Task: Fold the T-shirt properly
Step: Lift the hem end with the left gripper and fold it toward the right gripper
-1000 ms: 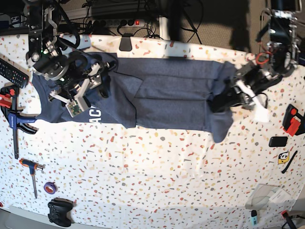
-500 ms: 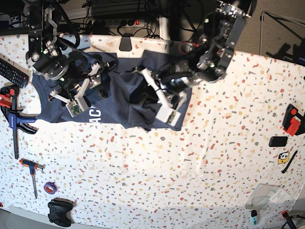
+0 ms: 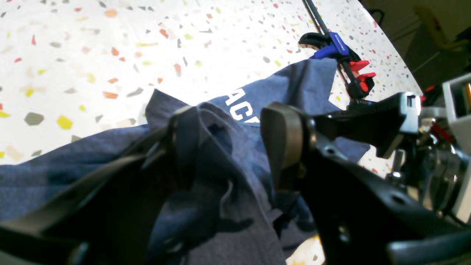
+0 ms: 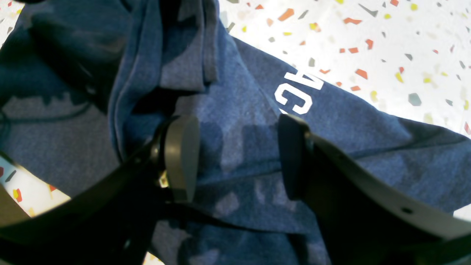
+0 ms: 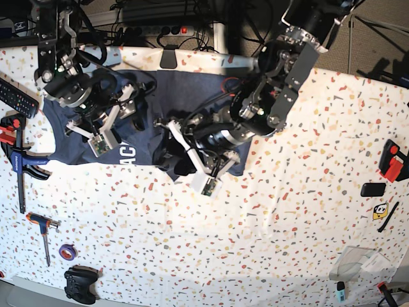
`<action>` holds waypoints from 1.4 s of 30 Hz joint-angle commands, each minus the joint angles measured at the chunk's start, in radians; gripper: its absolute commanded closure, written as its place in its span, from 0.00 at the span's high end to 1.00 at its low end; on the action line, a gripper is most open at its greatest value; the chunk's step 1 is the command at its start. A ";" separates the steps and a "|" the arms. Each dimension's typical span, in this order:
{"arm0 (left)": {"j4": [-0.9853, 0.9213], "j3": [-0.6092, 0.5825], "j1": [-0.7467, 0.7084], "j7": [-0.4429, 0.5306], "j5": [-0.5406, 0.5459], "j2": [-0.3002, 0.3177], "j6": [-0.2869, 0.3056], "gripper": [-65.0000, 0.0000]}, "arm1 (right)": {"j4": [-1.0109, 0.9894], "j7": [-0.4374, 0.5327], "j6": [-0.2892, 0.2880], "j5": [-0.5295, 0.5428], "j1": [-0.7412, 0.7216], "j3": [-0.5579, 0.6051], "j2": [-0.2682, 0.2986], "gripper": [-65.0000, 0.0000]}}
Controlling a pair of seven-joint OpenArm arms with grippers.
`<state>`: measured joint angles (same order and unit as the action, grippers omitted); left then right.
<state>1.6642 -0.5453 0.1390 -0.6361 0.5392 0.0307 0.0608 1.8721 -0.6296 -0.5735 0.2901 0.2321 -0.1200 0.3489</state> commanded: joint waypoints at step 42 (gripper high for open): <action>-0.447 0.001 0.316 0.065 -0.042 -0.080 0.107 0.46 | 0.019 -0.185 0.005 0.198 -0.038 -0.265 0.012 0.52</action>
<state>1.2011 -0.5495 0.4286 -0.5907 0.4885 -0.0410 0.1627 1.8721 -0.8425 -0.5728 0.4770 0.2024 -0.3786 0.3454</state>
